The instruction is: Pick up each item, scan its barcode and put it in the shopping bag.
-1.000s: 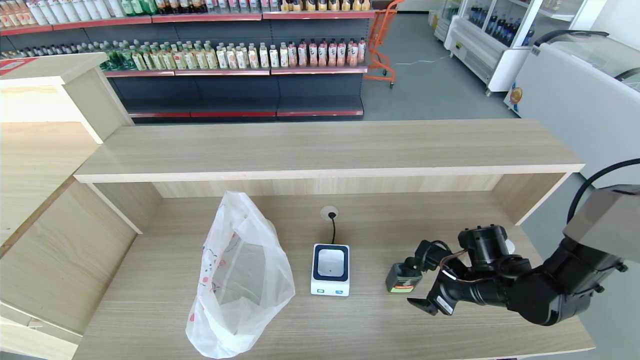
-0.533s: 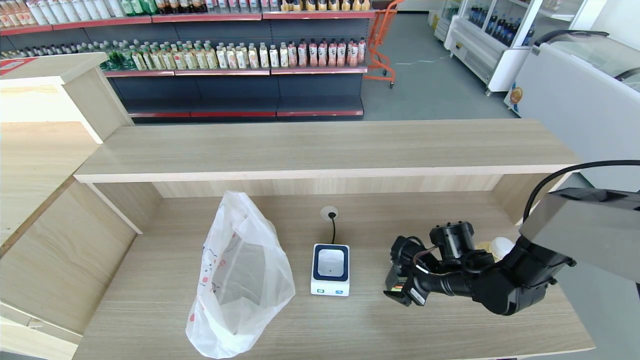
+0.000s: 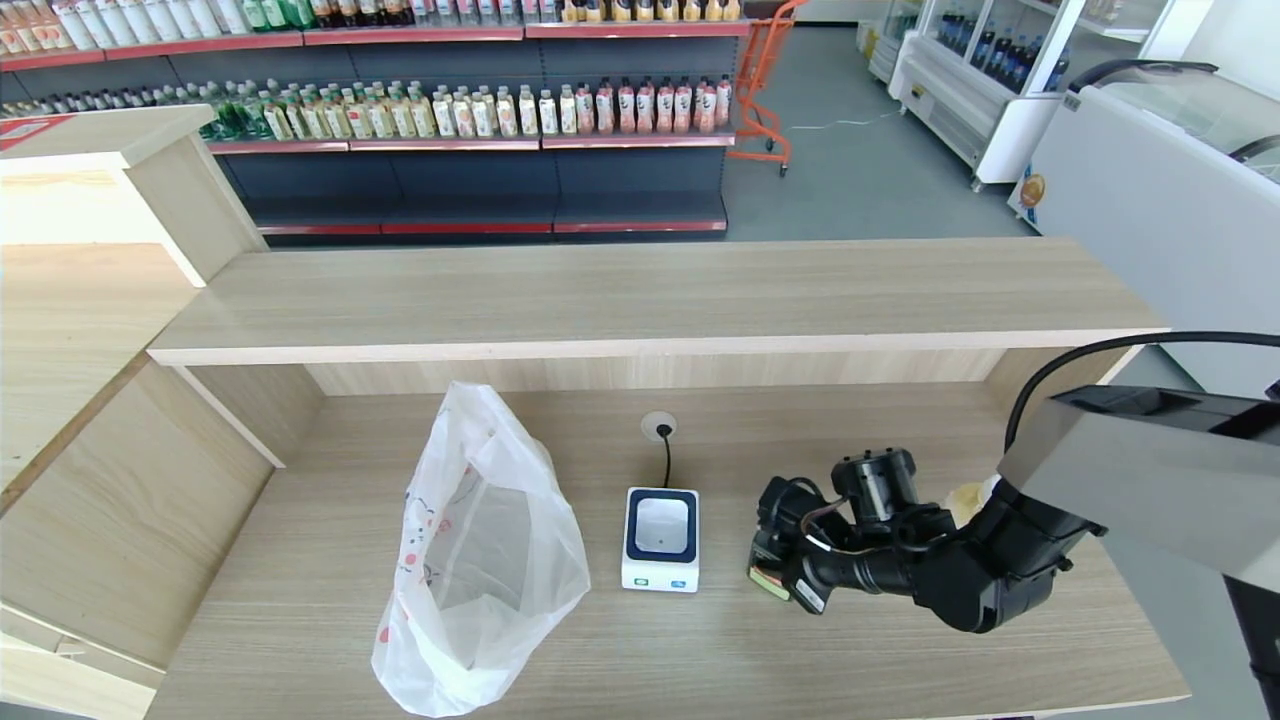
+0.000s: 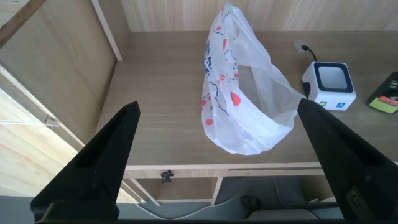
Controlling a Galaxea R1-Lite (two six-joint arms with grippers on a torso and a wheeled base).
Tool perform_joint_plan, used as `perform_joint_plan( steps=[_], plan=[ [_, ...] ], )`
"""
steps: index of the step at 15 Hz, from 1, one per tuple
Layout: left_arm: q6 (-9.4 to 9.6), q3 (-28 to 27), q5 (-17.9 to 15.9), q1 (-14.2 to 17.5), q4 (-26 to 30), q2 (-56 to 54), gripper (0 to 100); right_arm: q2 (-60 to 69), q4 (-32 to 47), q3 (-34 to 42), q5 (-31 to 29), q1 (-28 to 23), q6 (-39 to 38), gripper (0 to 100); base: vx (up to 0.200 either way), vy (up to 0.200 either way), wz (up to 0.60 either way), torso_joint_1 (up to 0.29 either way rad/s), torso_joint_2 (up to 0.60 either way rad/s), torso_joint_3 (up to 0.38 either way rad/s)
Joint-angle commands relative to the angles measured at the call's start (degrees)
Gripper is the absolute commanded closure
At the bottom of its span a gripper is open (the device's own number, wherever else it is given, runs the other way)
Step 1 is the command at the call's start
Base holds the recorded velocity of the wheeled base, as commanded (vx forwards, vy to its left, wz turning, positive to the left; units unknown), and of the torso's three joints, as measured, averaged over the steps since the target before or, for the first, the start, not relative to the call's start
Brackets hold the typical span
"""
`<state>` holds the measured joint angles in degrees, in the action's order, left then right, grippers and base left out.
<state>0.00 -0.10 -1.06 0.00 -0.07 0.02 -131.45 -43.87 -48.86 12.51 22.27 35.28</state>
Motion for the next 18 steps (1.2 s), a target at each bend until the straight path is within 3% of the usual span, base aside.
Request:
perform_joint_plan(
  steps=[1, 3, 6, 8, 11, 12, 13, 15, 17, 18],
  plan=[
    [0.00, 0.01, 0.01, 0.00, -0.01, -0.02, 0, 1.11, -1.30, 0.17, 0.06, 0.58, -2.41, 100, 0.000, 0.000, 0.00, 0.000, 0.00, 0.000],
    [0.00, 0.01, 0.01, 0.00, -0.01, -0.02, 0, 4.27, -1.74, 2.01, 0.06, 0.67, -7.59, 100, 0.000, 0.000, 0.00, 0.000, 0.00, 0.000],
    [0.00, 0.01, 0.01, 0.00, -0.01, -0.02, 0, 20.71, -5.87, 15.64, -0.82, -1.53, -20.87, 100, 0.000, 0.000, 0.00, 0.000, 0.00, 0.000],
    [0.00, 0.01, 0.01, 0.00, -0.01, -0.02, 0, 29.41, -13.52, 28.65, -0.91, -4.52, -15.94, 100, 0.000, 0.000, 0.00, 0.000, 0.00, 0.000],
    [0.00, 0.01, 0.01, 0.00, -0.01, -0.02, 0, 34.77, -17.21, 28.82, 0.32, -7.59, 8.84, 100, 0.000, 0.000, 0.00, 0.000, 0.00, 0.000],
    [0.00, 0.01, 0.01, 0.00, -0.01, -0.02, 0, 34.86, -19.32, 29.00, 7.27, -8.21, 19.56, 100, 0.000, 0.000, 0.00, 0.000, 0.00, 0.000],
    [0.00, 0.01, 0.01, 0.00, -0.01, -0.02, 0, 34.68, -18.09, 28.82, 19.22, -8.74, 30.55, 100, 0.000, 0.000, 0.00, 0.000, 0.00, 0.000],
    [0.00, 0.01, 0.01, 0.00, -0.01, -0.02, 0, 33.89, -12.11, 28.21, 35.39, -8.39, 65.62, 100, 0.000, 0.000, 0.00, 0.000, 0.00, 0.000],
    [0.00, 0.01, 0.01, 0.00, -0.01, -0.02, 0, 32.49, -5.43, 27.94, 44.71, -1.97, 90.49, 100, 0.000, 0.000, 0.00, 0.000, 0.00, 0.000],
    [0.00, 0.01, 0.01, 0.00, -0.01, -0.02, 0, 32.13, -0.86, 27.59, 44.97, 1.37, 98.14, 100, 0.000, 0.000, 0.00, 0.000, 0.00, 0.000]
  ],
)
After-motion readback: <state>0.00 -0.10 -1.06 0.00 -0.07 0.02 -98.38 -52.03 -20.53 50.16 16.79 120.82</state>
